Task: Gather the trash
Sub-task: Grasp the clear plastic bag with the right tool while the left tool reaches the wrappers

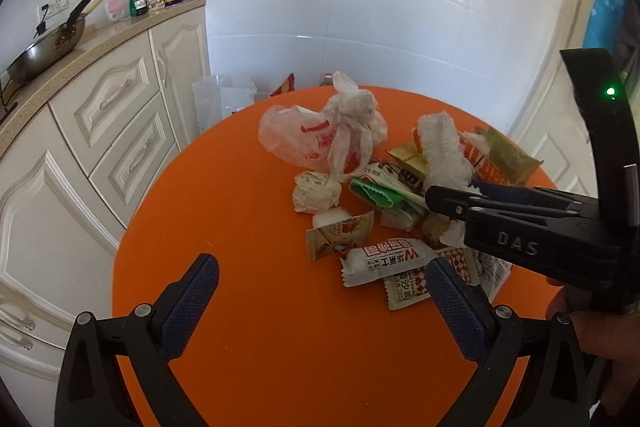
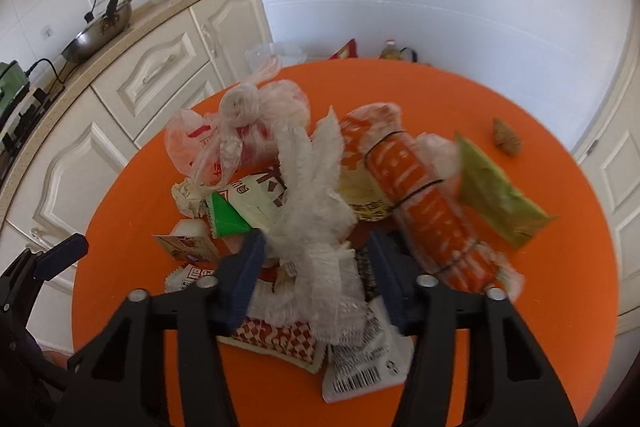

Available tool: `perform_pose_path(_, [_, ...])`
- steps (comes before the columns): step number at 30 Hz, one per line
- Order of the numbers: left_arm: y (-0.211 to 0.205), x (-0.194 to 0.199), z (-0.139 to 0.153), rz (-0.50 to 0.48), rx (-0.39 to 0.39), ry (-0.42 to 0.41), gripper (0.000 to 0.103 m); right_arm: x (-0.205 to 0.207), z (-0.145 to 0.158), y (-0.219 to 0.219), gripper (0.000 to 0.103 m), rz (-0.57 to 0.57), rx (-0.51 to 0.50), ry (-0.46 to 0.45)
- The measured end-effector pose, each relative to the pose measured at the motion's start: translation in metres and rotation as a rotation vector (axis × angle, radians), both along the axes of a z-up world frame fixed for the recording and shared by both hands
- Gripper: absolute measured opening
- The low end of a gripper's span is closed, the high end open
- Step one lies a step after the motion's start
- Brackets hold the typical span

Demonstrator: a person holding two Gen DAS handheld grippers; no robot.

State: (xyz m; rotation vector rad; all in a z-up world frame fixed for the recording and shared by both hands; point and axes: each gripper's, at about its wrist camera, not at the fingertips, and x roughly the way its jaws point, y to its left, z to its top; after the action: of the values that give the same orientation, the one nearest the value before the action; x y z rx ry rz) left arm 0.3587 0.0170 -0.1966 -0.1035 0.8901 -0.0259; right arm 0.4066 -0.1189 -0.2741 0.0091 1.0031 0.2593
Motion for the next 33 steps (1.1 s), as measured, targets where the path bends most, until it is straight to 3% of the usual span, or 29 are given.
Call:
perform_pose_path(3, [-0.008,0.018,-0.009,-0.011,-0.005,0.02,0.102,-0.002,-0.003,-0.009,0.022,-0.003,0.036,0.002])
perform_pose_path(9, [-0.019,0.045,-0.035,-0.043,0.008,0.062,0.102,-0.021,0.003,-0.036,0.022,-0.034,0.126,0.004])
perform_pose_path(19, [-0.044,0.099,-0.074,-0.118,0.044,0.109,0.1,-0.046,0.014,-0.056,0.022,-0.059,0.151,-0.014])
perform_pose_path(21, [-0.043,0.112,-0.078,-0.133,0.029,0.102,0.093,-0.047,0.014,-0.058,0.022,-0.067,0.154,-0.014])
perform_pose_path(23, [-0.04,0.122,-0.079,-0.147,0.007,0.098,0.073,-0.049,0.014,-0.06,0.022,-0.071,0.159,-0.013])
perform_pose_path(26, [-0.037,0.137,-0.082,-0.162,-0.009,0.099,0.053,-0.05,0.014,-0.064,0.022,-0.074,0.166,-0.014])
perform_pose_path(27, [-0.036,0.142,-0.083,-0.162,-0.008,0.098,0.051,-0.049,0.014,-0.064,0.022,-0.075,0.168,-0.013])
perform_pose_path(29, [-0.029,0.151,-0.087,-0.158,-0.026,0.095,0.034,-0.05,0.014,-0.064,0.022,-0.076,0.173,-0.012])
perform_pose_path(33, [-0.007,0.167,-0.095,-0.139,-0.084,0.106,0.019,-0.051,0.013,-0.064,0.022,-0.069,0.174,-0.011])
